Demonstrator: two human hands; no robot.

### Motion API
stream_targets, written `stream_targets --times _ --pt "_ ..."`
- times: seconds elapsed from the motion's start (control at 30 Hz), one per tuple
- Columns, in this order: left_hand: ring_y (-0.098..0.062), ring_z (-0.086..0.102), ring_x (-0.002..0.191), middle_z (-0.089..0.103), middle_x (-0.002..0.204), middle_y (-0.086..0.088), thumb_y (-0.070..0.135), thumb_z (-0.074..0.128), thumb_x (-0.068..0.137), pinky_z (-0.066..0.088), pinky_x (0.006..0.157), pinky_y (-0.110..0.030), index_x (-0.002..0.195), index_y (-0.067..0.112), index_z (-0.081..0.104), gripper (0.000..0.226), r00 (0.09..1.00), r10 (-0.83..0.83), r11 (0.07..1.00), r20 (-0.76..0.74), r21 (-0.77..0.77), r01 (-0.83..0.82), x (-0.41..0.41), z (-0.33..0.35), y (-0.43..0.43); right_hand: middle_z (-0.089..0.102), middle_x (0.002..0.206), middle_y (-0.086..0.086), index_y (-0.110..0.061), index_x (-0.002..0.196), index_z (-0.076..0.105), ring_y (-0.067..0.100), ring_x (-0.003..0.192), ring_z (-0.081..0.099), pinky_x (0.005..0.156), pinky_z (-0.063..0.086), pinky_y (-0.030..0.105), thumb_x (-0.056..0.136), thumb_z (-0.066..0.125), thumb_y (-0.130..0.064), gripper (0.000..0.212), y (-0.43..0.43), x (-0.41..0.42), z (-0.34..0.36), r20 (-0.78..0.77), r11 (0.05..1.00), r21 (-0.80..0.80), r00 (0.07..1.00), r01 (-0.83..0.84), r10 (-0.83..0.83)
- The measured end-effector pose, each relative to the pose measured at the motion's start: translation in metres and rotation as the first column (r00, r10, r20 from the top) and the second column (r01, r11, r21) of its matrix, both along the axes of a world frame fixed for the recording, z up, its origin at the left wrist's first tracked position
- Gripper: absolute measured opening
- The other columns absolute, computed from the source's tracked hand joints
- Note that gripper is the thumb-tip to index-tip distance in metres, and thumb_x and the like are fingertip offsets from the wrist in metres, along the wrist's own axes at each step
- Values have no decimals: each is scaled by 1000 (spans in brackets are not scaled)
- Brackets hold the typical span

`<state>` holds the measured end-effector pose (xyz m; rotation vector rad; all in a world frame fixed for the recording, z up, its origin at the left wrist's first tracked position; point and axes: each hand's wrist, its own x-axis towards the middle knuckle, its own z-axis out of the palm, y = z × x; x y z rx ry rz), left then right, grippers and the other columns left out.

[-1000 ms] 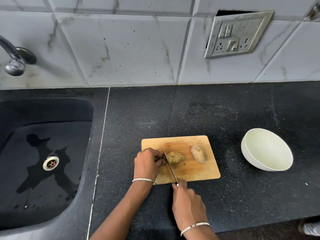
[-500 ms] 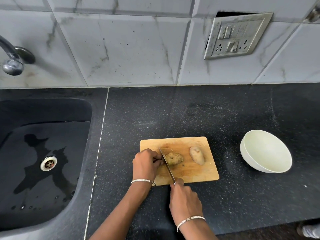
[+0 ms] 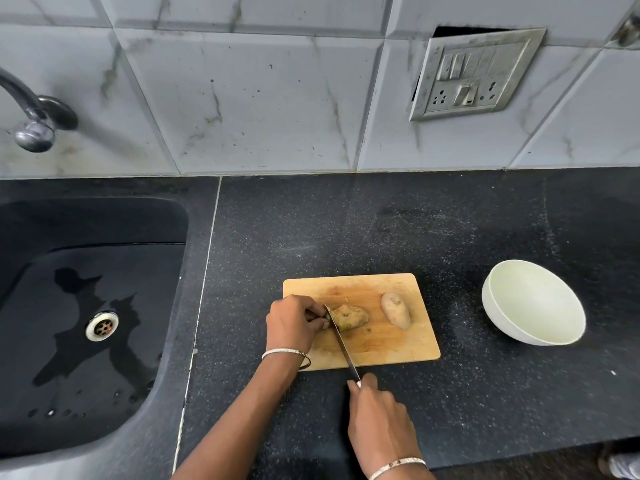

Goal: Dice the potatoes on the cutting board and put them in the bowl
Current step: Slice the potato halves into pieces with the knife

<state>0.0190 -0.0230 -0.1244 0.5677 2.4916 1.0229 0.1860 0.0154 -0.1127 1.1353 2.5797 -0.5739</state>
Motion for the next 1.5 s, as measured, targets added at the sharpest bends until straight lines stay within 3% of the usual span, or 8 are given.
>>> stream_targets --times 0.23,0.4,0.73,1.1,1.2,1.5 --pt "-1 66 68 70 71 10 11 87 62 55 73 -18 83 21 71 28 998 -48 999 32 29 47 1 -1 -1 63 95 -1 -27 93 39 27 97 65 64 40 35 101 22 -50 30 7 13 -1 -57 990 -137 998 29 -38" --pt "-4 65 71 70 74 10 18 85 67 56 75 -27 86 22 72 23 996 -83 996 -45 -40 81 0 1 -1 49 79 -6 -29 87 37 25 96 63 65 39 37 100 23 -51 29 7 13 -8 -104 980 -194 992 43 -64" --pt "-11 63 75 68 76 9 22 74 74 51 70 -29 80 24 71 7 982 -74 992 -172 -114 55 -1 -1 -5 69 102 2 -21 122 38 26 100 67 72 50 34 102 17 -48 40 -5 15 1 10 994 93 999 -53 52" --pt "-8 61 78 64 82 12 31 79 75 51 71 -28 98 34 67 26 976 -111 993 -185 -65 101 1 -4 -8 65 90 -5 -26 109 41 21 90 68 58 40 28 100 17 -52 37 1 15 3 -159 1000 24 987 9 -5" --pt "-8 61 79 65 85 12 28 77 76 51 71 -27 100 32 67 25 977 -101 994 -190 -68 89 1 -3 -6 65 91 -4 -27 104 39 21 91 67 59 39 28 101 19 -52 33 1 13 3 -158 1000 9 988 4 -3" --pt "-6 61 71 68 75 13 21 74 78 54 68 -27 85 25 72 8 978 -50 998 -201 -55 40 -3 -5 -5 68 98 -3 -24 120 40 21 95 68 66 47 30 101 19 -51 39 -3 15 3 -36 988 143 998 -50 56"
